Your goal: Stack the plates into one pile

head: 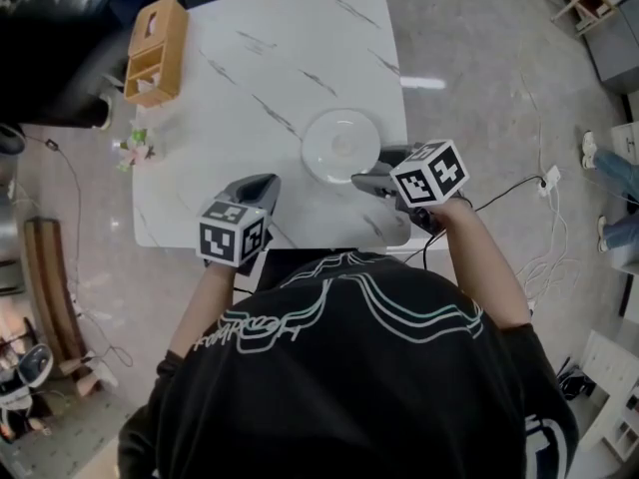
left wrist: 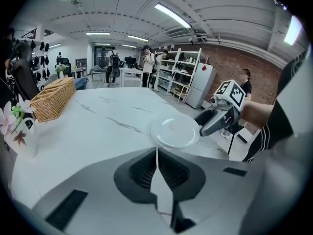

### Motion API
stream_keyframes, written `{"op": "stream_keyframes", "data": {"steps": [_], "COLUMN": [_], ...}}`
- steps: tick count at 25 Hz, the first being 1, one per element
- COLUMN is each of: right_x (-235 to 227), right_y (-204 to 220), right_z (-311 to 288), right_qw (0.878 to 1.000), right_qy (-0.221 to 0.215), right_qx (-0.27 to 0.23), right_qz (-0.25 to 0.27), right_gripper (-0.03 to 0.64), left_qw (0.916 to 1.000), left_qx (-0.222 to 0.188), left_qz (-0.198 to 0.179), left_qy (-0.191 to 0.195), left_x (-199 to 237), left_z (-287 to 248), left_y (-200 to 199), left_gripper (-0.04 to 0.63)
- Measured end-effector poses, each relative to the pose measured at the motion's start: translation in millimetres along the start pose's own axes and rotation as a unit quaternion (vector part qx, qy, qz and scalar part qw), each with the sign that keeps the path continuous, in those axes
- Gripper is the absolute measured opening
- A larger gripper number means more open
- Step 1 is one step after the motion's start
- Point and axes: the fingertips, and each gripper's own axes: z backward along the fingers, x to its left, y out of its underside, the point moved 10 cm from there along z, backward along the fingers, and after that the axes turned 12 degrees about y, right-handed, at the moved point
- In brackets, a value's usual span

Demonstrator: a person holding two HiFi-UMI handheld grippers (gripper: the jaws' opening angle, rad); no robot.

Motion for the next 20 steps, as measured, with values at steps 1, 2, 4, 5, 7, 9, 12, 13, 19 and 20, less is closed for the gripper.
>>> {"op": "stream_keyframes", "data": {"steps": [1,2,4,5,7,9,12,13,19,20], "right_x": [3,6,11,14,19,23,24,23,21,20], "right_y": [-1,-2,-4,-5,-7,-7,-4,-2,-8,-8], "right_z": [0,-1,-3,-3,-5,-6,-7,-7,4,10], "right_qw": [0.999,0.998,0.992,0.988,0.978,0.966,0.951,0.948,0.958,0.962], "right_qy": [0.010,0.018,0.032,0.041,0.064,0.086,0.111,0.117,0.124,0.128], "right_qx": [0.012,0.024,0.047,0.059,0.083,0.106,0.140,0.147,0.115,0.107], "right_qz": [0.031,0.059,0.109,0.133,0.180,0.220,0.253,0.256,0.230,0.218], "right_gripper": [0.310,0.310,0.314,0.314,0.316,0.316,0.316,0.316,0.316,0.316], "left_qw": [1.0000,1.0000,0.9999,0.9999,0.9998,0.9996,0.9994,0.9994,0.9992,0.9991], "left_qx": [-0.003,-0.007,-0.013,-0.016,-0.020,-0.025,-0.030,-0.030,-0.038,-0.041], "left_qz": [0.000,0.001,0.003,0.004,0.006,0.008,0.013,0.015,0.013,0.010], "left_qy": [-0.001,-0.002,-0.003,-0.004,-0.005,-0.006,-0.009,-0.009,-0.001,0.003], "left_x": [0,0,-1,-1,-2,-3,-2,-2,-2,-4], "left_z": [0,0,1,2,3,4,6,6,9,10], "left_y": [0,0,-1,0,1,4,9,10,8,6], "left_gripper": [0.031,0.031,0.031,0.031,0.031,0.031,0.031,0.031,0.031,0.031]}}
